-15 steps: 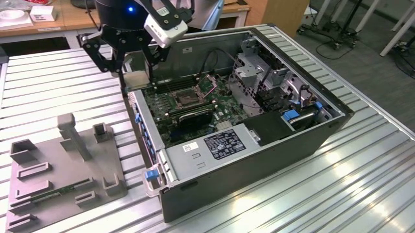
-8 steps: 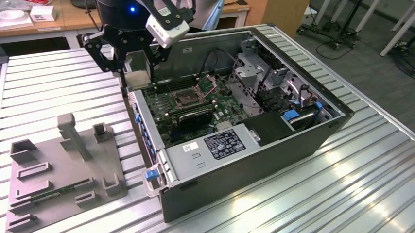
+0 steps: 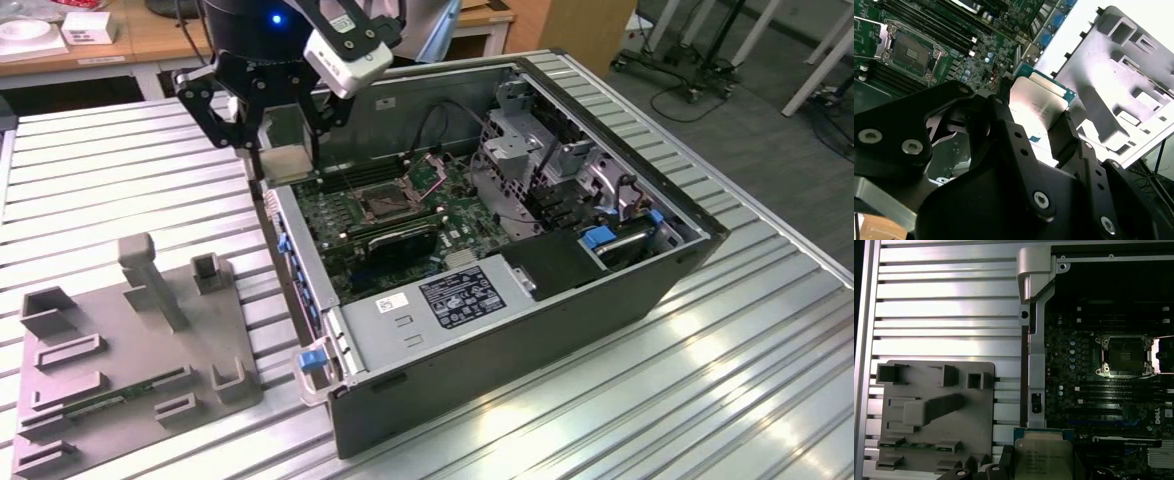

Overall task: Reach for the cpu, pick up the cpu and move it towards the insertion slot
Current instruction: 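Pick up the cpu and move it towards the insertion slot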

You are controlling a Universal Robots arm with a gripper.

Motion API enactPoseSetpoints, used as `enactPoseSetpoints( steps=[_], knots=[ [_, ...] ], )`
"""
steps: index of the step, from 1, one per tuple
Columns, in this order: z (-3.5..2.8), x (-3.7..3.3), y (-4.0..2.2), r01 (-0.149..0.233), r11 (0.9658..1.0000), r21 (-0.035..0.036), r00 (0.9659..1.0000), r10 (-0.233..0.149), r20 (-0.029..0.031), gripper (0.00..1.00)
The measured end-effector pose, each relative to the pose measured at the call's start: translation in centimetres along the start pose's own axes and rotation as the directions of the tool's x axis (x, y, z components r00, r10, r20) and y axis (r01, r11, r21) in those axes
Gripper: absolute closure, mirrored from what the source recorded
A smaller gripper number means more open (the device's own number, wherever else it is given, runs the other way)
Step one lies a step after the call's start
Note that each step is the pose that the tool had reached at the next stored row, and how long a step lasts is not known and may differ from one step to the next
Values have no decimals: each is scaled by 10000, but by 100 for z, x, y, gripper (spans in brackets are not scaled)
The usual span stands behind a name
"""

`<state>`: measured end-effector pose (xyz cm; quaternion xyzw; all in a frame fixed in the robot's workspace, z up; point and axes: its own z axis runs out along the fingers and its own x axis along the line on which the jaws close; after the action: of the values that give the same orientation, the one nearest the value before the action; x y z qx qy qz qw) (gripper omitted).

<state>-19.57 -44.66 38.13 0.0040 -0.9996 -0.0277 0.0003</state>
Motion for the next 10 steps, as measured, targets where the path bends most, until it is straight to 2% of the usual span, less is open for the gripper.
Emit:
enactPoseSetpoints(
  steps=[10],
  knots=[
    [2, -46, 1, 0, 10000, 0, 10000, 0, 0, 45]
  ],
)
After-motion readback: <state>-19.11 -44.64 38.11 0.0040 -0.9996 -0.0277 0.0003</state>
